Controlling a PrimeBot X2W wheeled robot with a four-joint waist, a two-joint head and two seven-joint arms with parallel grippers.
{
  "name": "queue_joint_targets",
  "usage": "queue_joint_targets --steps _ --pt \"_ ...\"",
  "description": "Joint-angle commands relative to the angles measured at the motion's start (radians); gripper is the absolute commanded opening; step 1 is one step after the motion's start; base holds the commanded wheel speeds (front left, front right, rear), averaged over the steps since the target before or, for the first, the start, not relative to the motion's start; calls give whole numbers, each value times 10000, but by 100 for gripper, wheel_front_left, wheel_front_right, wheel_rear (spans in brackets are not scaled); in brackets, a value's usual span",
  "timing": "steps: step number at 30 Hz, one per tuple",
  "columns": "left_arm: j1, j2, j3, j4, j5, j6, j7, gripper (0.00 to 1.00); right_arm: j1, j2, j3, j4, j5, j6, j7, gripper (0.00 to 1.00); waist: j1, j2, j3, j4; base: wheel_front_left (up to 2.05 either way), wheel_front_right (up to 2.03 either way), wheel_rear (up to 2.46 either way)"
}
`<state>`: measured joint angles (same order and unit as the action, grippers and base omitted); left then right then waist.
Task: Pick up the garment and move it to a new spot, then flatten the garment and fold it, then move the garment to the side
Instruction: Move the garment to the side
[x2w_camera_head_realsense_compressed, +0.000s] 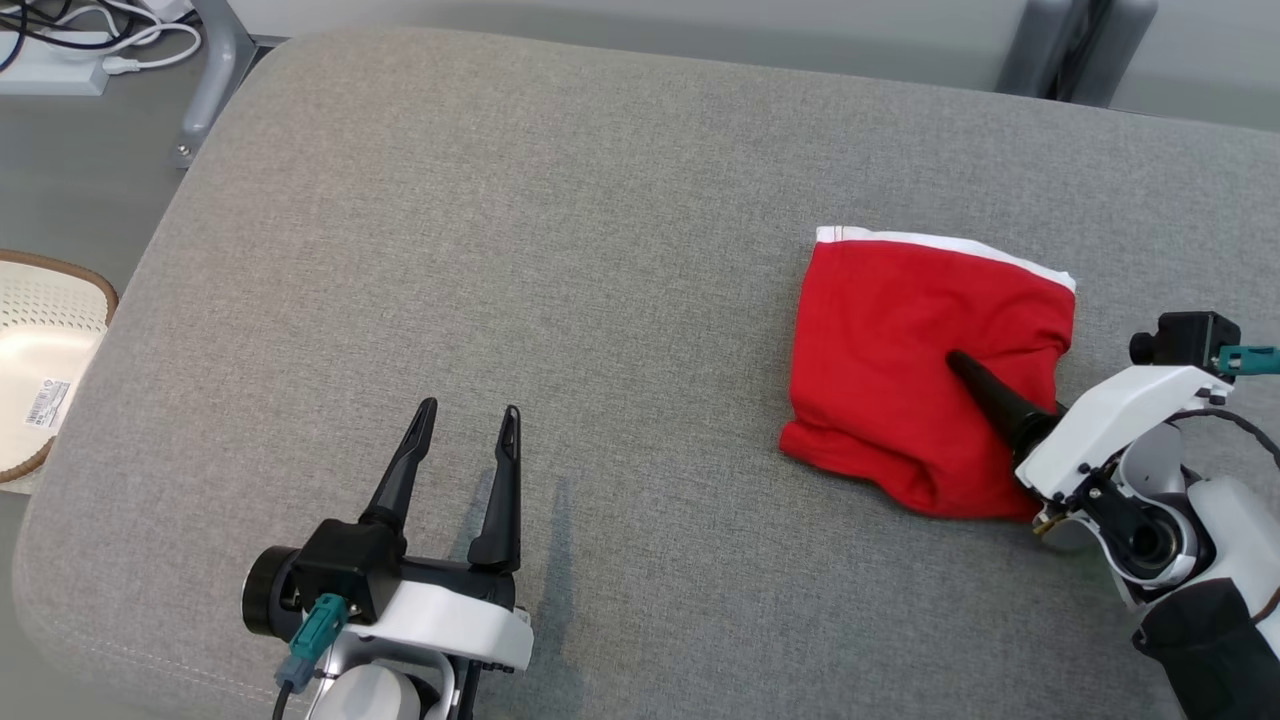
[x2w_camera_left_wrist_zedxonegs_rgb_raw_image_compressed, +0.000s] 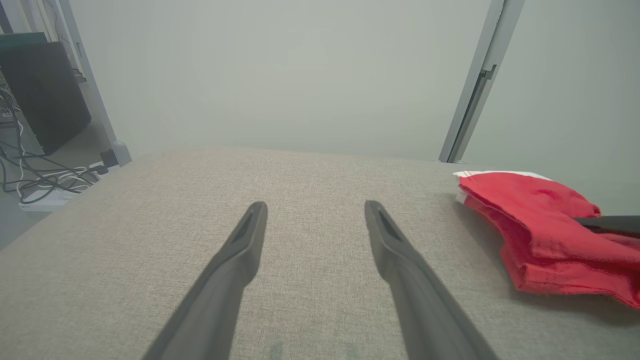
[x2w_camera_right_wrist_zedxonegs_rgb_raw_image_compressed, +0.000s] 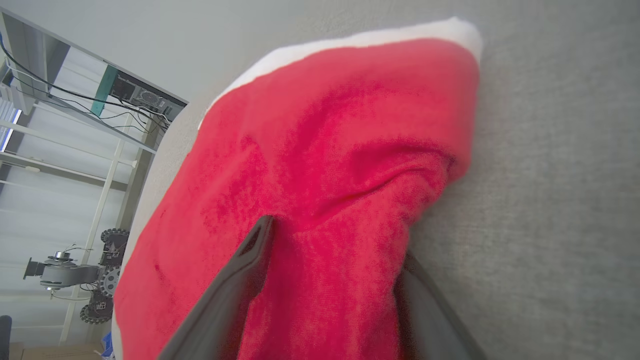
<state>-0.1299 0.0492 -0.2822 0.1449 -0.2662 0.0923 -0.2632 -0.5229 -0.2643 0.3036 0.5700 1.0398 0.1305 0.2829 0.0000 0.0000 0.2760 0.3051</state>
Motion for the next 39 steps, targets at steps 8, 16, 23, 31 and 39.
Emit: queue_joint_targets --steps 8,16,23,31,39 --pt "-2 36 63 51 112 41 -11 100 85 -280 800 204 111 3 -641 0 0 0 -320 -241 0 0 0" --pt "119 37 43 -36 292 -50 -11 100 -101 -1148 1935 -107 -453 3 -919 0 0 0 -676 -1169 0 0 0" --pt "-32 36 -19 -171 362 -79 -11 100 -358 -2157 2590 -750 -1005 3 -830 0 0 0 -557 -2224 0 0 0" --pt "-985 40 -556 -178 897 -397 -9 100 -814 -3849 2634 -1902 -1545 3 -796 0 0 0 334 -3312 0 0 0" --pt "-2328 43 -1411 -160 1255 -649 -9 100 -960 -5841 1845 -2812 -1849 3 -737 0 0 0 1372 -3918 0 0 0"
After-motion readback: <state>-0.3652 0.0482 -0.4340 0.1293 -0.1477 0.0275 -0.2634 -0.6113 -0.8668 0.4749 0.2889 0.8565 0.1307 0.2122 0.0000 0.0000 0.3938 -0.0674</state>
